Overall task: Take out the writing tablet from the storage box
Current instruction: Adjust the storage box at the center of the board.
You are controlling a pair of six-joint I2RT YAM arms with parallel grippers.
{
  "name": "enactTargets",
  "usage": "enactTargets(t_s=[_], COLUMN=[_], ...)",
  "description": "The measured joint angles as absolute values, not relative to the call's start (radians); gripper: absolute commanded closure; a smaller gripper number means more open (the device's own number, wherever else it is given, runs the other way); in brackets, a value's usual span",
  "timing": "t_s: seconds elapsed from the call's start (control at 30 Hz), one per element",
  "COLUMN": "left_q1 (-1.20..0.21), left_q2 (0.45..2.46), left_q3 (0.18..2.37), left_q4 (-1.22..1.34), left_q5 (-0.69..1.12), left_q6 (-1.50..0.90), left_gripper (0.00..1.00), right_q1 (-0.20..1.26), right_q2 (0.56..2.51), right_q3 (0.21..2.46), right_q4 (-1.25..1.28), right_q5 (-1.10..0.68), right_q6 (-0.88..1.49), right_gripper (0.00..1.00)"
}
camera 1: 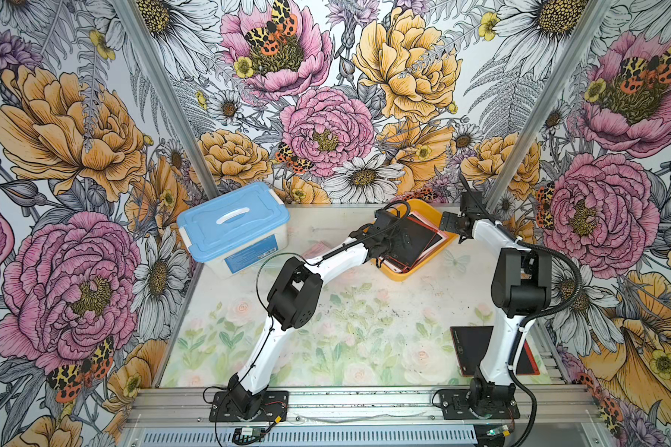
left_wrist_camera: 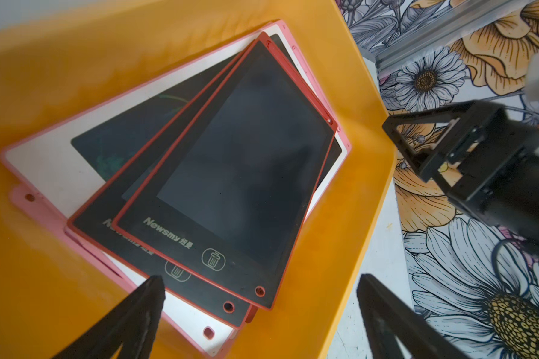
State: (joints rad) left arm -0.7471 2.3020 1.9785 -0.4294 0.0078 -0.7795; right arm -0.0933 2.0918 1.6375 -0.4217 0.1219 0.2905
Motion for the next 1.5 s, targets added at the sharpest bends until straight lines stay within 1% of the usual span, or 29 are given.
enactTargets(t_s=[0.3, 0.4, 0.6, 0.9, 1.1, 1.37, 1.5], left_q1=[-0.698, -0.672, -0.601, -0.54, -0.482, -0.443, -0.45], left_q2=[2.347, 2.353, 2.446, 2.612, 2.663, 2.659, 2.572], left_q3=[2.029, 2.04, 2.176, 2.434, 2.525, 2.524, 2.401], left_q4=[-0.501, -0.504, -0.509, -0.543, -0.554, -0.558, -0.566], left_q5=[-0.03, -0.05, -0.057, -0.055, -0.036, 0.015, 0.033], left_q6=[-0.766, -0.746, -0.691, -0.646, -0.64, -0.575, -0.559], left_gripper=[0.01, 0.01, 0.01, 0.01, 0.01, 0.01, 0.01], right_q1=[-0.116, -0.117, -0.1, -0.01, 0.119, 0.266, 0.282], right_q2=[2.122, 2.116, 2.043, 1.863, 1.79, 1.668, 1.599], right_q3=[1.62, 1.562, 1.417, 1.275, 1.217, 1.133, 1.124], right_q4=[-0.416, -0.412, -0.408, -0.427, -0.429, -0.465, -0.48], right_q5=[0.074, 0.069, 0.022, 0.022, 0.029, 0.036, 0.078], right_q6=[0.34, 0.351, 0.366, 0.379, 0.424, 0.491, 0.514], right_gripper=[0.02, 0.03, 0.04, 0.05, 0.06, 0.06, 0.05])
